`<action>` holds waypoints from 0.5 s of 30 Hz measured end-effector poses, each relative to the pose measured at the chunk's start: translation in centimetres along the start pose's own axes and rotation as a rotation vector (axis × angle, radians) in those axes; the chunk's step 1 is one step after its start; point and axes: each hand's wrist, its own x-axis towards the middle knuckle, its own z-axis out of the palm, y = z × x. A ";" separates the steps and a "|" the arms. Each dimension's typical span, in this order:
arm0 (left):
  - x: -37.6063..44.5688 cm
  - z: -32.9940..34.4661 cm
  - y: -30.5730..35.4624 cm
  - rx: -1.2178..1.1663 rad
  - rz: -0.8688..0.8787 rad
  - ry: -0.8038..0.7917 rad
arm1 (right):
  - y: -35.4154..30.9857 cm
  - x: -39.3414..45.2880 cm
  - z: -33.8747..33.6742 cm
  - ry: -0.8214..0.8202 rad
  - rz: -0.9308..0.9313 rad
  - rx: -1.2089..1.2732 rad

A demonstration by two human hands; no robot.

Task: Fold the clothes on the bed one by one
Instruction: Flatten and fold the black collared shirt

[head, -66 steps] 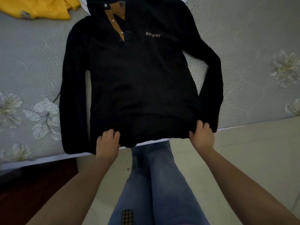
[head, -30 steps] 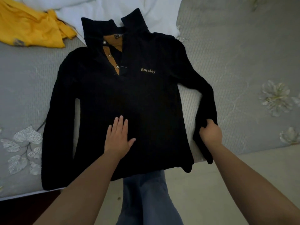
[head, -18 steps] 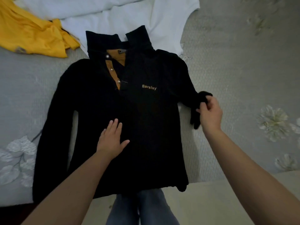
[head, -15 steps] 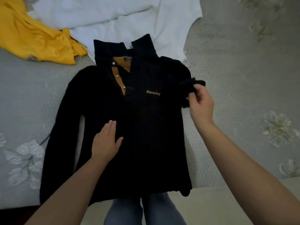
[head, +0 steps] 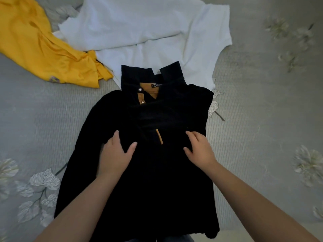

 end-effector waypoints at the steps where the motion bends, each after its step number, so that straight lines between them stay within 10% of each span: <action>1: 0.8 0.4 1.0 -0.020 -0.017 0.000 | 0.4 0.5 0.1 -0.007 0.009 -0.104; 9: 5.0 2.9 4.9 0.105 -0.128 -0.055 | 1.1 4.9 0.3 -0.061 -0.039 -0.428; 15: 5.5 2.5 5.6 -0.292 0.221 -0.054 | 6.3 2.6 -3.2 0.143 0.129 -0.363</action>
